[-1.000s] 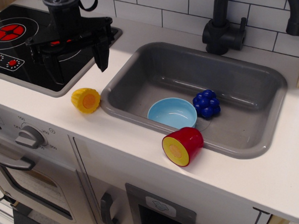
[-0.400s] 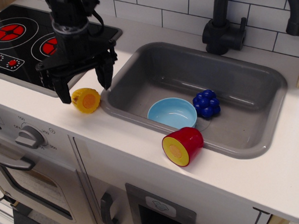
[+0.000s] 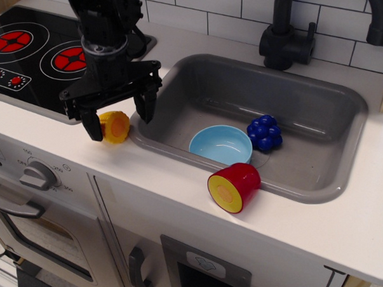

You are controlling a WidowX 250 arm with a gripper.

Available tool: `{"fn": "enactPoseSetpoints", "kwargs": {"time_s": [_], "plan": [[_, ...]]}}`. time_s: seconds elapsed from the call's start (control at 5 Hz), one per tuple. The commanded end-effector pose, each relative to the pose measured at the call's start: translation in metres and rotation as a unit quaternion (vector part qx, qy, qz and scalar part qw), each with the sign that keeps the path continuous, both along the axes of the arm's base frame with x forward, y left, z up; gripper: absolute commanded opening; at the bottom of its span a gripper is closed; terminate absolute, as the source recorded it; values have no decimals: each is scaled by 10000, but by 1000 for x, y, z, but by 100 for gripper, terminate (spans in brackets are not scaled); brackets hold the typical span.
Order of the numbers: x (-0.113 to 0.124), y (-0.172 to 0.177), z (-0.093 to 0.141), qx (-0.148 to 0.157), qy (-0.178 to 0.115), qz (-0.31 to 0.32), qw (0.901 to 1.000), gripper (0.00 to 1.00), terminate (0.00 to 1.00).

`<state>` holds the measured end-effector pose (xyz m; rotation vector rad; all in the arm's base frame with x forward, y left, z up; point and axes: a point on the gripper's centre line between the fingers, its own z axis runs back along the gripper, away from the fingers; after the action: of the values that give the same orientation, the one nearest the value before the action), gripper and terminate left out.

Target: Put corn in bowl sink

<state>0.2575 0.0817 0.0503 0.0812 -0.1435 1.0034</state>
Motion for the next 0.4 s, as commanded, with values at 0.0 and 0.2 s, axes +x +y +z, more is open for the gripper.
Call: {"fn": "enactPoseSetpoints", "kwargs": {"time_s": [0.0,0.2], "plan": [[-5,-7,-1,60,-102,148,9998,100,0],[-4,-5,1,-4,-96,184,9998,100,0]]}}
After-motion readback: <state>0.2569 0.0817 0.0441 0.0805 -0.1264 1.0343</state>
